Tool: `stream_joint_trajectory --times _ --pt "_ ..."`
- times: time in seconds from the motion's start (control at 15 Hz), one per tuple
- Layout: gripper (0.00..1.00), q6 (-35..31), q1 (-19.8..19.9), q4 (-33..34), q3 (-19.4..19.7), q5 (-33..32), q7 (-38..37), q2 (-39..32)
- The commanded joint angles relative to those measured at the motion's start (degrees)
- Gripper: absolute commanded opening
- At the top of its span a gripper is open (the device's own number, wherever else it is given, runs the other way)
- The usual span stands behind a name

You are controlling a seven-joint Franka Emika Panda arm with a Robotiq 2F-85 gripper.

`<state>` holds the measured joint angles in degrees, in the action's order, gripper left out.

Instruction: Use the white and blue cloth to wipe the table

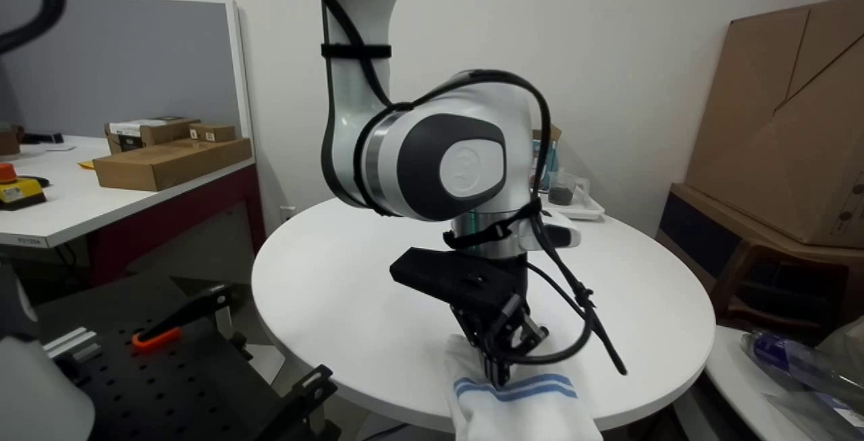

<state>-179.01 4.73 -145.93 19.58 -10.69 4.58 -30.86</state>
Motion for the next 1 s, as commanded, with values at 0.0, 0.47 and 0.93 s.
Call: stream_joint_trajectory --times 0.0,0.47,0.93 --pt "0.00 3.3 6.8 5.5 -3.4 2.0 1.9 -1.4" --pt "0.00 10.4 12.5 20.9 -9.6 5.1 1.0 -7.9" --pt "0.00 20.9 12.1 41.9 -7.3 8.4 -3.1 -19.4"
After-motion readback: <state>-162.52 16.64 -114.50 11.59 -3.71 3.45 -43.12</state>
